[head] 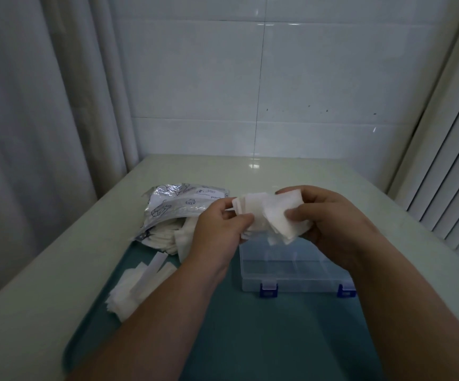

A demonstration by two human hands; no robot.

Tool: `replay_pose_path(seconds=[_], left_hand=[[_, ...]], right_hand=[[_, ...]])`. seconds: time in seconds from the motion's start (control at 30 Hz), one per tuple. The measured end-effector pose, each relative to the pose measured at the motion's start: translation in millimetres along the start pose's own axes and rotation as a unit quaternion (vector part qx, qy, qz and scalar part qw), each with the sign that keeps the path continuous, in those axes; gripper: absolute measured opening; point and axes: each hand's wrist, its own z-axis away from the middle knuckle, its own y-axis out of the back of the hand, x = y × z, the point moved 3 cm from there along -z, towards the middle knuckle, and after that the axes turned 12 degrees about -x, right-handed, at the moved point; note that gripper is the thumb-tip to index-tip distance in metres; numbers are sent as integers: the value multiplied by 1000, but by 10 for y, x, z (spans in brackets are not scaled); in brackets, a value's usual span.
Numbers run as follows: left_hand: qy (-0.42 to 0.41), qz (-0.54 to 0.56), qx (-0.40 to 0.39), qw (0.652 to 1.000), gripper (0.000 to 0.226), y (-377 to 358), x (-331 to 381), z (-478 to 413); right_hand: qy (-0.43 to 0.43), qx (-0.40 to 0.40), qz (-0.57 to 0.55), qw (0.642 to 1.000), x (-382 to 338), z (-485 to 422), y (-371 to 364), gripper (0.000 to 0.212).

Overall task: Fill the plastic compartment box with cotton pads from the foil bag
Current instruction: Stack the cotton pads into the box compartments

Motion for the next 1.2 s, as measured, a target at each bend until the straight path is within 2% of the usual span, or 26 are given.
replay_pose_path(seconds=[0.2,0.33,0.47,0.7,0.83,1.2], left_hand=[[4,-22,-21,1000,24,-35,9,25],[5,-26,-41,999,26,-59,25,52],[-1,-28,-61,998,26,-65,52,70],[1,-11,-84,996,29,-74,49,62],[-2,6,-98,995,20,-84,52,63],[-22,-21,-25,999,25,-26,-3,10]], right_hand=[[24,-12,-41,999,3,-32,8,31],[17,11,-19,1000,25,-31,29,29],[7,53,57,997,57,-38,57,25],[11,68,34,997,75,-60,84,24],[9,71,35,997,75,-54,82,24],[-21,84,34,996,72,-30,129,14]])
